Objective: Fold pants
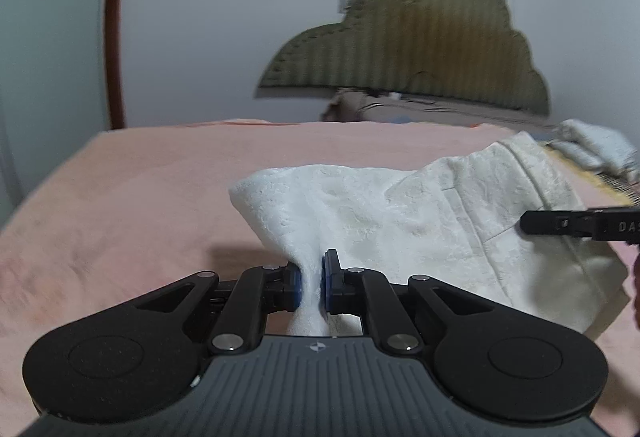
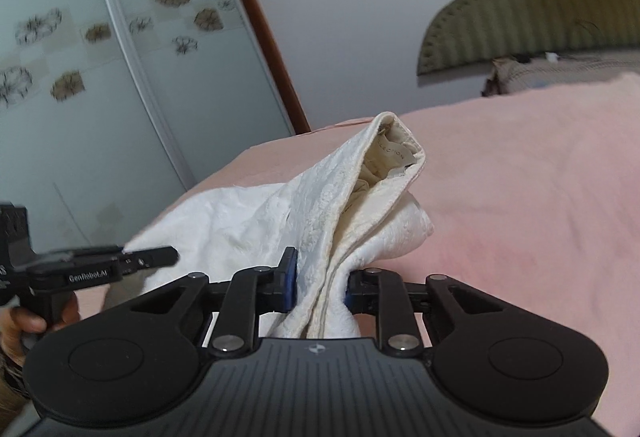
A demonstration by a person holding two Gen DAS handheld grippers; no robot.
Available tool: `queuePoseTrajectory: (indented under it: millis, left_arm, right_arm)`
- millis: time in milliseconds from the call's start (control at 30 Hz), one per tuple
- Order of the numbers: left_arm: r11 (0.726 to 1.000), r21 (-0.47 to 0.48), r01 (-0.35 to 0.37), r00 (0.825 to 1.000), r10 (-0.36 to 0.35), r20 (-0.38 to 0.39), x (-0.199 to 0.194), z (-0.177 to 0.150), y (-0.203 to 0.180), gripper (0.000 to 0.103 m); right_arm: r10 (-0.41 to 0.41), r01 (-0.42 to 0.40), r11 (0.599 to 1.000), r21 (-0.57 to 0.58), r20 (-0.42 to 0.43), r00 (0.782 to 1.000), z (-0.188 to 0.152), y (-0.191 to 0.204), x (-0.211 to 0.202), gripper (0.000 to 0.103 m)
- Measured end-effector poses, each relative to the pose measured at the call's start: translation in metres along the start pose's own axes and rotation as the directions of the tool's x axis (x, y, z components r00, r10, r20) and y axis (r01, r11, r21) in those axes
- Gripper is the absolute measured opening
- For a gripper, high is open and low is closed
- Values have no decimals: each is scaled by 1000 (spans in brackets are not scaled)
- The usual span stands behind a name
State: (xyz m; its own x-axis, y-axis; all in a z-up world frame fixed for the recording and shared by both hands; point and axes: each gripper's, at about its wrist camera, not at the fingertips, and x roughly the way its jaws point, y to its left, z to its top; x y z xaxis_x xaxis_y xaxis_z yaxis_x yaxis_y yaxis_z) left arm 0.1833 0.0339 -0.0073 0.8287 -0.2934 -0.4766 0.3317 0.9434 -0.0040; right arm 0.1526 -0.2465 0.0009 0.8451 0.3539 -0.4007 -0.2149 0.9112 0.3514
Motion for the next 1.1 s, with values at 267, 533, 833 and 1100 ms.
queuePoseTrajectory:
  millis: [267,533,833,1100]
  left_arm:
    - [990,-22,-138,987,135,-91,52,4,30,13]
    - [973,-33,-226,973,224,-60,25,-3,35,43]
    - [952,107,-288,949,299,-103,7,-28,2,59]
    - [947,115,-301,952,305,-15,-46,-50,-36,78]
  right_arm:
    - [-78,75,996,-39,-76,994,7,7,84,21]
    - [-181,190,979,68,-118,976,-7,-16,76,40]
    - [-233,198,939,-281,-97,968,-49,50,44,39]
    - [-239,228,956,-184,-38,970,-63,70,2,41]
